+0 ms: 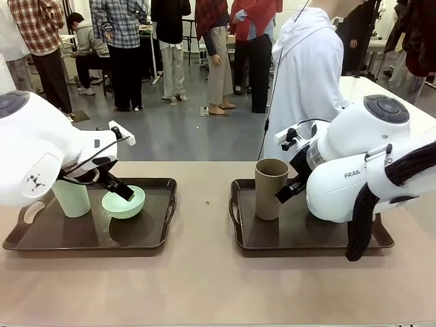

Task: Set up a tray with a mat and arrange the tableware.
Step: Pick up the Picnic Bowl and Reusable plastic cup from the Handle tray in front of the human's position and hold them in the air.

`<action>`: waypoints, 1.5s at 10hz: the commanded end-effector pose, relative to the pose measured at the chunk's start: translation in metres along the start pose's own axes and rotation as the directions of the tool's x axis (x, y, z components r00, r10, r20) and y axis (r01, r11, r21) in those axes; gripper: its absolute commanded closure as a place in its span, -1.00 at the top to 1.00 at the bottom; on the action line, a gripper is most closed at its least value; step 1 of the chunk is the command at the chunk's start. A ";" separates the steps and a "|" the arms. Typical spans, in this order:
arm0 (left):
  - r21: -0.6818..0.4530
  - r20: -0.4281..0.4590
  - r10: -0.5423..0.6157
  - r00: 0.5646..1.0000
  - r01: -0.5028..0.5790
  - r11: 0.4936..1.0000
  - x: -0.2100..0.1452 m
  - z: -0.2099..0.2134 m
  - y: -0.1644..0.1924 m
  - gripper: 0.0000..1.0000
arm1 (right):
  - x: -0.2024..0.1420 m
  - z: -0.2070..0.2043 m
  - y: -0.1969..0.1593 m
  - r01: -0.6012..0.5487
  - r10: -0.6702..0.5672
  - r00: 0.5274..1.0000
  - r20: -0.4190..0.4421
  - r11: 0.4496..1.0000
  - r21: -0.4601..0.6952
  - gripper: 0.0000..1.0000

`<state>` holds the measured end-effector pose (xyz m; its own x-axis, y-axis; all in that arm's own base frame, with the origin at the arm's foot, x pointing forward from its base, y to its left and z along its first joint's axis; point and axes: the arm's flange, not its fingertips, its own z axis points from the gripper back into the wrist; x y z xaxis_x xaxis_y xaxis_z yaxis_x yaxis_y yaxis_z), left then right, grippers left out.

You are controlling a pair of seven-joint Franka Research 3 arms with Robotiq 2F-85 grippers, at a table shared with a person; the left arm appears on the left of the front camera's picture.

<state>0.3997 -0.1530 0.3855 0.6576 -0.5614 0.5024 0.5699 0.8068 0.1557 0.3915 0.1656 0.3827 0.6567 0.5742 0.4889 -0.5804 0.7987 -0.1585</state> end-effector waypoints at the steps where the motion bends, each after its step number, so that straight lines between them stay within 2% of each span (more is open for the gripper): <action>1: 0.011 -0.030 -0.046 0.998 0.047 0.999 -0.027 0.071 -0.017 1.00 | -0.015 0.058 0.025 0.055 -0.063 0.992 -0.105 0.996 -0.074 1.00; 3: 0.021 -0.155 -0.024 0.988 0.028 0.999 -0.046 0.131 -0.033 1.00 | -0.039 0.120 0.051 0.091 -0.114 0.978 -0.172 0.987 -0.135 1.00; 5: -0.062 -0.277 -0.009 0.961 -0.009 0.998 -0.081 0.158 -0.051 1.00 | -0.081 0.166 0.081 0.139 -0.169 0.964 -0.207 0.979 -0.150 1.00; 7: -0.102 -0.344 0.049 0.938 -0.089 0.991 -0.113 0.169 -0.058 1.00 | -0.123 0.174 0.107 0.190 -0.222 0.949 -0.222 0.969 -0.158 1.00; 8: -0.079 -0.311 0.070 0.948 -0.100 0.992 -0.120 0.162 -0.058 1.00 | -0.131 0.160 0.103 0.243 -0.289 0.930 -0.227 0.947 -0.211 1.00; 9: -0.088 -0.329 -0.022 0.944 -0.008 0.996 -0.048 0.181 -0.039 1.00 | -0.041 0.199 0.089 0.144 -0.182 0.955 -0.235 0.975 -0.170 1.00; 11: -0.088 -0.329 -0.022 0.944 -0.008 0.996 -0.048 0.181 -0.039 1.00 | -0.041 0.199 0.089 0.144 -0.182 0.955 -0.235 0.975 -0.170 1.00; 12: -0.103 -0.336 -0.009 0.942 -0.027 0.994 -0.054 0.191 -0.042 1.00 | -0.050 0.210 0.101 0.170 -0.212 0.947 -0.240 0.968 -0.184 1.00; 13: -0.184 -0.357 -0.036 0.933 -0.032 0.982 -0.048 0.175 -0.024 1.00 | -0.044 0.194 0.079 0.167 -0.177 0.929 -0.324 0.984 -0.058 1.00; 15: -0.336 -0.320 0.014 0.947 -0.128 0.933 -0.058 0.180 0.021 1.00 | -0.068 0.202 0.015 0.344 -0.297 0.907 -0.297 0.931 0.119 1.00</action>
<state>0.2738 -0.0921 0.5027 0.7851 -0.5881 0.1945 0.6116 0.7857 -0.0930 0.2339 0.1369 0.5217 0.8871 0.3900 0.2468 -0.3964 0.9177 -0.0257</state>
